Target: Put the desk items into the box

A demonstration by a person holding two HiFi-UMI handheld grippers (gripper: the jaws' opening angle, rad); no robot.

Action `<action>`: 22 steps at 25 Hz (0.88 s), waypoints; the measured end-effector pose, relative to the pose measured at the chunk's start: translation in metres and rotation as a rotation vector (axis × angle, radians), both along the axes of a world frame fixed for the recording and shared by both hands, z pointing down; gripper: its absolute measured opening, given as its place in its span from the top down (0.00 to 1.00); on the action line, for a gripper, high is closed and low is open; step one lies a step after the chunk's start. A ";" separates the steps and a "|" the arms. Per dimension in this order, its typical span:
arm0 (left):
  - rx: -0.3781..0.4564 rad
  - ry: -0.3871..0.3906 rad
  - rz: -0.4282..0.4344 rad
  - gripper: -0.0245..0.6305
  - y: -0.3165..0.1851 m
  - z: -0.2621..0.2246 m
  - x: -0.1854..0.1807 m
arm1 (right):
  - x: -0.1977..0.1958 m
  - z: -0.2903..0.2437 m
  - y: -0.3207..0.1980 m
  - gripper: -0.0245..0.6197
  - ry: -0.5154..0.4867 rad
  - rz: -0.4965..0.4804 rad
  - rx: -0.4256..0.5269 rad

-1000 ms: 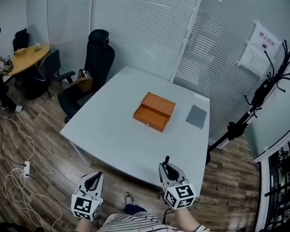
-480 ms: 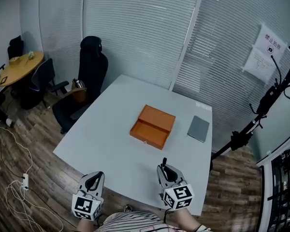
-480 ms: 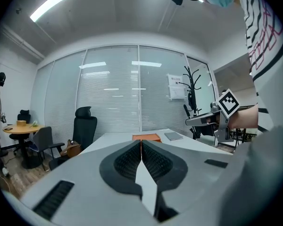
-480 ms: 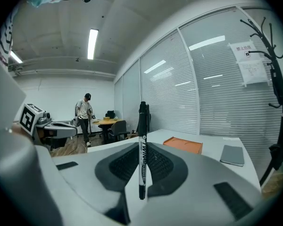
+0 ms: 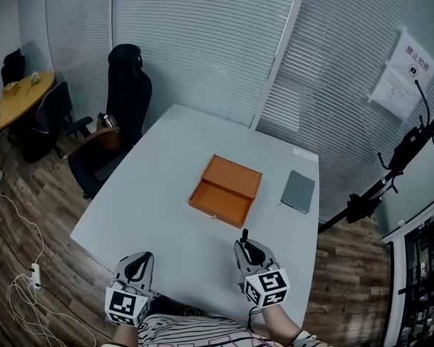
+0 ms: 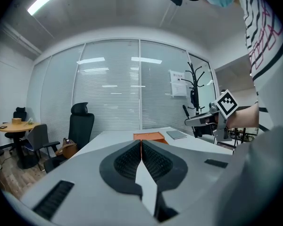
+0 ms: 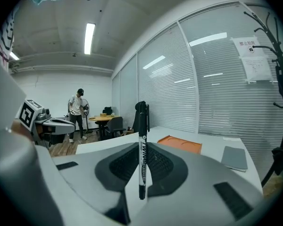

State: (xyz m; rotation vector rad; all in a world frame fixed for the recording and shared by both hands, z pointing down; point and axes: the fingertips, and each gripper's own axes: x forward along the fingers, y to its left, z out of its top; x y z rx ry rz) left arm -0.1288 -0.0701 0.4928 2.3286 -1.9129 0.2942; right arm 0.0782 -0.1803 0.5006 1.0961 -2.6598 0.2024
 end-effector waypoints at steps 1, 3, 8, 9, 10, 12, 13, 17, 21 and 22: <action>-0.002 0.002 0.011 0.92 -0.006 0.002 -0.003 | -0.002 0.002 -0.005 0.87 0.005 0.010 0.000; -0.009 0.005 0.038 0.92 -0.020 0.004 -0.010 | -0.006 0.005 -0.014 0.87 0.016 0.034 0.000; -0.009 0.003 0.128 0.92 -0.059 0.000 -0.027 | -0.018 0.007 -0.039 0.87 0.059 0.106 0.010; -0.007 0.001 0.147 0.92 -0.067 -0.002 -0.030 | -0.021 0.009 -0.044 0.87 0.069 0.119 0.014; -0.005 0.000 0.166 0.92 -0.075 -0.003 -0.032 | -0.022 0.010 -0.049 0.87 0.077 0.133 0.015; 0.002 -0.002 0.202 0.92 -0.089 -0.006 -0.036 | -0.025 0.013 -0.061 0.87 0.093 0.160 0.015; 0.006 -0.004 0.217 0.92 -0.095 -0.007 -0.039 | -0.027 0.015 -0.066 0.87 0.102 0.171 0.016; 0.017 0.004 0.267 0.92 -0.113 -0.013 -0.049 | -0.035 0.019 -0.084 0.87 0.163 0.202 0.031; 0.033 0.023 0.296 0.92 -0.126 -0.020 -0.060 | -0.042 0.024 -0.105 0.87 0.214 0.220 0.041; 0.035 0.027 0.299 0.92 -0.129 -0.022 -0.063 | -0.044 0.026 -0.111 0.87 0.224 0.223 0.041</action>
